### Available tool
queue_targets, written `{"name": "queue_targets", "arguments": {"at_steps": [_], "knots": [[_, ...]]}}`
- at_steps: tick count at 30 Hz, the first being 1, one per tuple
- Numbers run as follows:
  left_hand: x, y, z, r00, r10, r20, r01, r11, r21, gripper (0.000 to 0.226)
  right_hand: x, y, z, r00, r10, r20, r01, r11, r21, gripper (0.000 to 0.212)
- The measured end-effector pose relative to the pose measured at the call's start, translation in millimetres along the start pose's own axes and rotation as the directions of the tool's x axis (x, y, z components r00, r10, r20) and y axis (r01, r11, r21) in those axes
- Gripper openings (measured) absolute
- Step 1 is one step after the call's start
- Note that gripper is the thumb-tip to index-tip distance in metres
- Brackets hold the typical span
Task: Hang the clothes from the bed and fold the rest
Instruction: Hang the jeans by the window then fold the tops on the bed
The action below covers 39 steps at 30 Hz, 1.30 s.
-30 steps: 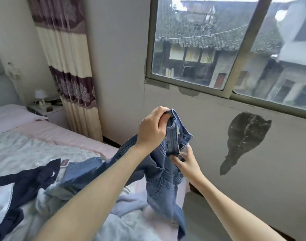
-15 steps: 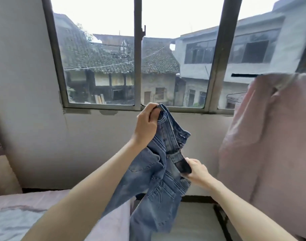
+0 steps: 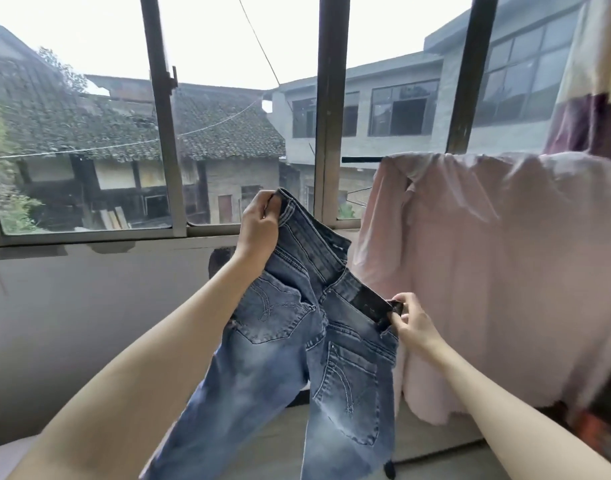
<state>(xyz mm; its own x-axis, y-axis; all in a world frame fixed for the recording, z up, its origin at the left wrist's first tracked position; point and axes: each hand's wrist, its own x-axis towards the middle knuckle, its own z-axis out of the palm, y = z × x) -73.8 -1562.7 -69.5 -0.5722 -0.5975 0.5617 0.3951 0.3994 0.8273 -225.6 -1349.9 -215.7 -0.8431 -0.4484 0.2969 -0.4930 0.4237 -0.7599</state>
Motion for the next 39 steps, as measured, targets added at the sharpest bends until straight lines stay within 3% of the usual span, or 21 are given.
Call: {"name": "queue_targets", "arguments": {"at_steps": [3, 6, 9, 14, 17, 21, 24, 30, 34, 36, 39], "knots": [[0.9, -5.0, 27.0, 0.999, -0.044, -0.007, 0.044, 0.999, 0.004, 0.023, -5.1, 12.9, -45.3, 0.985, -0.091, -0.148, 0.085, 0.995, -0.049, 0.033], [1.0, -12.2, 54.0, 0.995, -0.097, -0.038, 0.097, 0.995, -0.006, 0.023, -7.9, 24.1, -91.4, 0.962, -0.192, -0.195, 0.174, 0.979, -0.108, 0.022], [-1.0, -13.8, 86.9, 0.984, -0.172, -0.047, 0.167, 0.982, -0.085, 0.022, -11.5, 39.9, -126.2, 0.982, -0.162, -0.099, 0.152, 0.983, -0.099, 0.006], [-8.8, -9.8, 144.7, 0.972, -0.234, 0.020, 0.234, 0.957, -0.175, 0.024, -29.7, 78.2, -144.7, 0.996, 0.016, 0.088, -0.007, 0.994, -0.105, 0.009], [-10.8, -8.0, 170.0, 0.964, -0.261, 0.045, 0.265, 0.939, -0.218, 0.023, -38.7, 96.8, -142.7, 0.996, 0.024, 0.089, -0.016, 0.996, -0.082, 0.013], [-12.6, -6.5, 192.5, 0.956, -0.288, 0.065, 0.294, 0.912, -0.285, 0.022, -45.4, 111.9, -138.5, 0.974, 0.019, 0.225, -0.006, 0.998, -0.061, 0.014], [-15.7, -4.0, 201.8, 0.942, -0.320, 0.103, 0.335, 0.878, -0.342, 0.023, -48.7, 123.2, -126.9, 0.960, 0.043, 0.276, -0.019, 0.996, -0.091, 0.026], [-15.8, -10.0, 184.8, 0.935, -0.333, 0.122, 0.355, 0.882, -0.310, 0.023, -44.6, 129.3, -135.5, 0.955, 0.218, 0.202, -0.253, 0.952, 0.170, 0.014], [-18.0, -28.4, 158.5, 0.917, -0.371, 0.147, 0.397, 0.886, -0.239, 0.025, -29.6, 121.8, -154.0, 0.918, 0.373, 0.131, -0.392, 0.812, 0.432, 0.011], [-22.5, -39.7, 146.5, 0.906, -0.383, 0.180, 0.410, 0.900, -0.149, 0.026, -22.5, 114.7, -161.3, 0.901, 0.425, 0.082, -0.403, 0.755, 0.517, 0.010], [-31.4, -58.9, 129.0, 0.886, -0.424, 0.188, 0.431, 0.902, 0.002, 0.028, -16.3, 104.6, -164.5, 0.910, 0.415, 0.003, -0.357, 0.777, 0.519, 0.010]]}}
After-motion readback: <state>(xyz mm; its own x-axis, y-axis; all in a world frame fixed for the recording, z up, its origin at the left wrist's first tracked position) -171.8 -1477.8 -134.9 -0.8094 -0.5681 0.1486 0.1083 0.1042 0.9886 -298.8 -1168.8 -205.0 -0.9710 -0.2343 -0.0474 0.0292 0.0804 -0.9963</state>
